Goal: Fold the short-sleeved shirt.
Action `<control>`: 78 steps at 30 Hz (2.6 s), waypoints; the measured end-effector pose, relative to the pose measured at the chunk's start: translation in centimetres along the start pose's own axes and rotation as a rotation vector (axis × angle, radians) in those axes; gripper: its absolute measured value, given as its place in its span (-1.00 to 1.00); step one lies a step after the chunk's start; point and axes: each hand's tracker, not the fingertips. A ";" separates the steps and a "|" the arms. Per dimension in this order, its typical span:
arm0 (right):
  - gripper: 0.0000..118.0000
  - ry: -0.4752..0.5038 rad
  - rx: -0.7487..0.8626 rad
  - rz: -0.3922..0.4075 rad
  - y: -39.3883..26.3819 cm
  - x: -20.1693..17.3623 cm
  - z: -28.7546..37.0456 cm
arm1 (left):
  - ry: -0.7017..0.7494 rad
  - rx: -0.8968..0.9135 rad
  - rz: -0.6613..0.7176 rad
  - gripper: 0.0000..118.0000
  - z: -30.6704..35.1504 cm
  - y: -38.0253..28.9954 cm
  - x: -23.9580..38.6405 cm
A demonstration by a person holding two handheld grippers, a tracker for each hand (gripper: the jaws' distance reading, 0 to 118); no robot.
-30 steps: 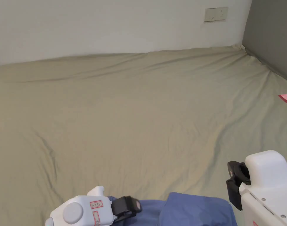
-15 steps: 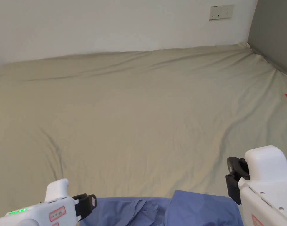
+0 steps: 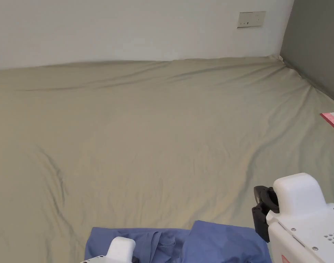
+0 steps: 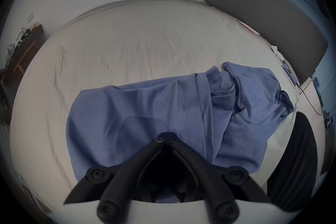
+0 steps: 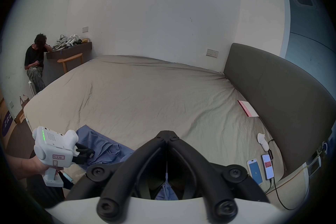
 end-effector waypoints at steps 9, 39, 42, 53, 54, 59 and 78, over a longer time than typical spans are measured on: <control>-0.96 0.001 -0.030 0.003 -0.9 0.2 -0.9 | -0.093 0.024 0.020 -1.00 -0.9 0.1 4.7; -0.96 0.003 -0.047 0.038 -0.1 -0.5 -1.9 | -0.496 0.127 0.569 0.66 3.4 -1.0 -16.3; -0.96 0.008 -0.049 0.047 0.1 -0.8 -1.9 | -0.611 0.077 0.693 0.98 0.5 -2.4 -17.8; -0.96 0.032 -0.058 0.088 0.5 -2.0 -2.8 | -0.830 -0.082 0.718 0.41 -3.3 -1.1 -10.9; -0.96 0.034 -0.059 0.088 0.5 -2.2 -2.9 | -0.765 -0.115 0.680 -0.35 -3.3 -0.8 -10.1; -0.96 0.054 -0.062 0.083 0.5 -2.6 -2.9 | -0.498 -0.089 0.495 -0.74 -2.2 0.6 -14.8; -0.96 0.071 -0.038 0.109 1.6 -3.9 -2.4 | -0.025 0.100 0.423 -0.74 11.2 -0.4 -20.5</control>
